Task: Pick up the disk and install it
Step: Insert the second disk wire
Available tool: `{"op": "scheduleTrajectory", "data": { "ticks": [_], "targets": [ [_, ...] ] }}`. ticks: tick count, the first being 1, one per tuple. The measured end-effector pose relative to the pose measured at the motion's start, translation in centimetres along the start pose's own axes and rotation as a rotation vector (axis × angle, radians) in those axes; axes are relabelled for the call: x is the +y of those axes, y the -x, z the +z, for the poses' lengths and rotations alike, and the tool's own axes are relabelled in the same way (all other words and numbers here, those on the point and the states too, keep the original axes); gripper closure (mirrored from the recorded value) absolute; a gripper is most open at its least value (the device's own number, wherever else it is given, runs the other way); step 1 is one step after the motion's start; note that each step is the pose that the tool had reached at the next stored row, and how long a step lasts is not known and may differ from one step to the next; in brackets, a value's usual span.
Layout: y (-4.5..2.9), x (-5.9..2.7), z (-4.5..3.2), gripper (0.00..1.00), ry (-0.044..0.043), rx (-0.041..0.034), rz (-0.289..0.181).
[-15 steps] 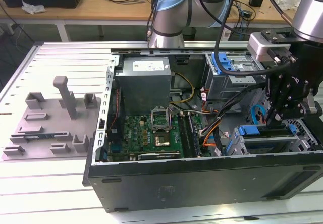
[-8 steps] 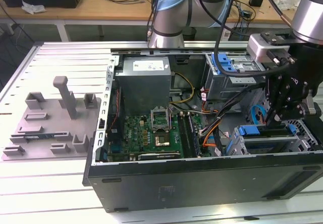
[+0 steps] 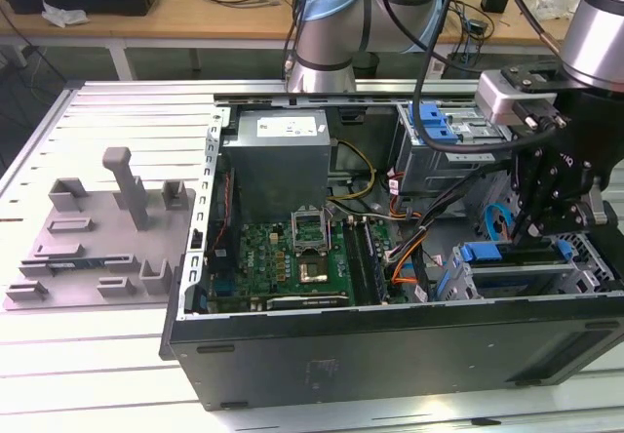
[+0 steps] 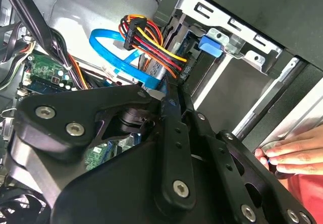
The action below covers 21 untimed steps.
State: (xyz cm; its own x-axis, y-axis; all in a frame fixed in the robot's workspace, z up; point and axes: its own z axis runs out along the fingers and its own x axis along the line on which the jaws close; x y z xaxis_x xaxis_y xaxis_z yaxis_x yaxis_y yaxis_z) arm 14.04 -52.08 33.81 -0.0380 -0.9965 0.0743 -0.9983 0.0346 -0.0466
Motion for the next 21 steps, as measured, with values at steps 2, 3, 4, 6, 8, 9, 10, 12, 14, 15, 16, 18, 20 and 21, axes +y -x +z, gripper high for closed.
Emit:
{"op": "scheduleTrajectory", "data": {
  "ticks": [2,3,4,6,8,9,10,12,14,15,16,18,20,21],
  "targets": [
    [0.01,0.0,0.11,0.84,0.0,-0.0002,0.0],
    [0.01,0.0,0.11,0.84,0.0,-0.0003,0.0],
    [0.02,0.01,0.12,0.84,-0.0001,-0.0006,0.0],
    [0.02,0.01,0.16,0.76,-0.0001,-0.0015,0.0],
    [0.01,0.0,0.03,0.76,0.0,-0.0006,0.0],
    [0.0,0.0,-0.02,0.76,0.0,-0.0007,0.0],
    [-0.01,-0.01,-0.2,0.76,-0.0001,-0.0005,0.0],
    [-0.06,-0.04,-0.93,0.76,-0.0001,-0.0005,0.0],
    [-0.07,-0.07,-1.52,0.76,-0.0001,-0.0004,0.0],
    [-0.06,-0.09,-2.06,0.76,-0.0001,0.0003,0.0],
    [-0.05,-0.11,-2.49,0.76,-0.0001,0.001,0.0],
    [0.05,-0.14,-3.39,0.76,-0.0003,0.0045,0.0],
    [0.18,-0.18,-4.27,0.78,-0.0004,0.0085,0.0],
    [0.23,-0.19,-4.58,0.78,-0.001,0.0096,-0.001]
  ]
}}
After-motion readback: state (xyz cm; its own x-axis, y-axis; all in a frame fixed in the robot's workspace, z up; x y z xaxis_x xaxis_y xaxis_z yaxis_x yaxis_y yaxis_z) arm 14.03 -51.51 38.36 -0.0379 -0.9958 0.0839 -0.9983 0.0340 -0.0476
